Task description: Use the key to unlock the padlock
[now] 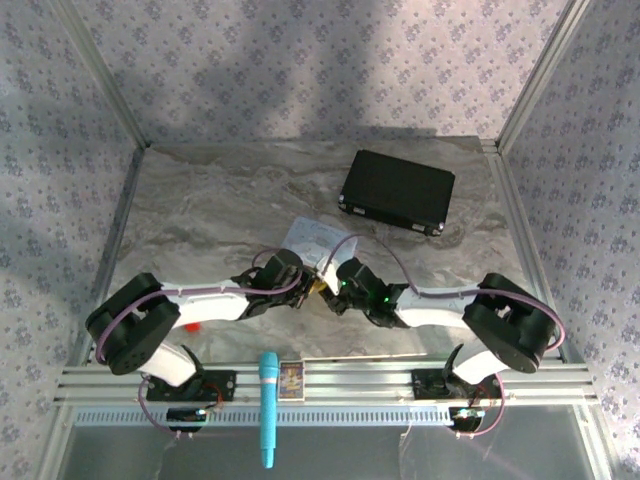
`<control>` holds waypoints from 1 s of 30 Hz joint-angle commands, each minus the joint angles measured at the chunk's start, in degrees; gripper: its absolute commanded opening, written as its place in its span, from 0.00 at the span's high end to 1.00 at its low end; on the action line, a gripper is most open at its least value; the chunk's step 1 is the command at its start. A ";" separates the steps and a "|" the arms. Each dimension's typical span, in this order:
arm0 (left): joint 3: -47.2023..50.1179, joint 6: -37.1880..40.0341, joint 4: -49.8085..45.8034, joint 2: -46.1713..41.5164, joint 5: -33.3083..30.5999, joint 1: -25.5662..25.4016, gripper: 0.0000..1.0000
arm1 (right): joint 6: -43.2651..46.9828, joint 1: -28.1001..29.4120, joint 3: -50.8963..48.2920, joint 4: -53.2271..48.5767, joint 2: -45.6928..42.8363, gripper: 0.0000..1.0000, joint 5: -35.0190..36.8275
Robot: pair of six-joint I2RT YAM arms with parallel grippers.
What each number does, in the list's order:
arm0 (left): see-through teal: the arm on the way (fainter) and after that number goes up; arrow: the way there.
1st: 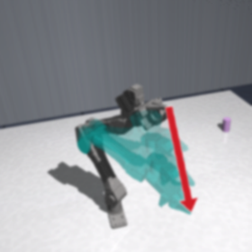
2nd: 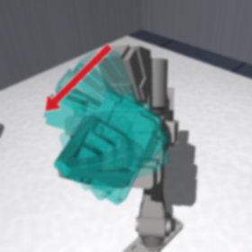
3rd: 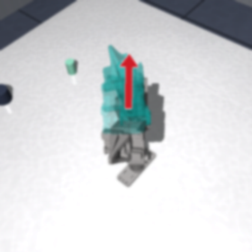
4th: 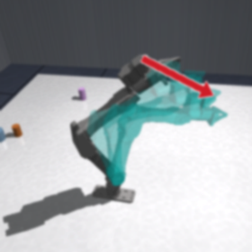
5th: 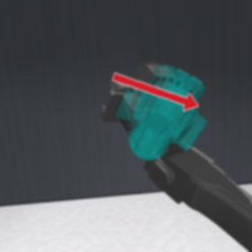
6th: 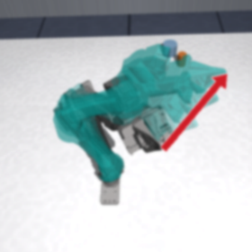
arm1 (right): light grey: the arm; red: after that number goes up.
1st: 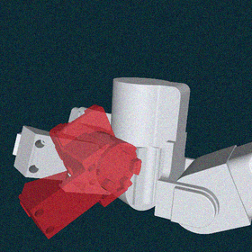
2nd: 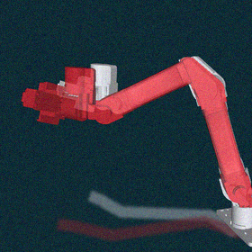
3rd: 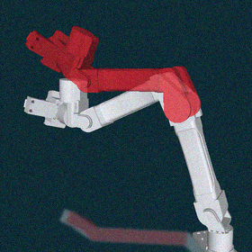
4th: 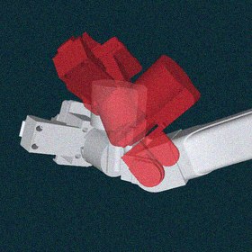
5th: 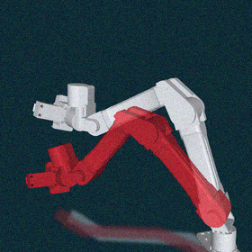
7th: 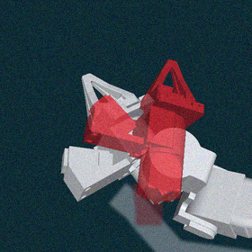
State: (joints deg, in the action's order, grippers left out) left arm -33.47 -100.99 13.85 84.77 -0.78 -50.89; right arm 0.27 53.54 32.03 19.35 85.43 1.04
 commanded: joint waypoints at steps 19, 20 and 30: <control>0.59 3.78 -10.10 -3.43 -4.70 -1.05 0.84 | -25.30 -4.10 -4.02 12.90 8.50 0.98 -12.53; 0.23 4.24 -10.84 -3.63 -5.09 -1.05 0.84 | -26.02 -4.06 -3.85 13.09 8.78 0.98 -12.83; -0.59 10.96 -14.54 -5.71 -7.46 -0.44 0.93 | -31.91 -4.66 -4.78 15.25 9.22 0.86 -13.40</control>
State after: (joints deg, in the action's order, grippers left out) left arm -32.97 -92.95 4.16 81.10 -5.61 -51.53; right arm -29.36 49.74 28.18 36.95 94.17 -13.96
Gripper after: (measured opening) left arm 0.139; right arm 0.135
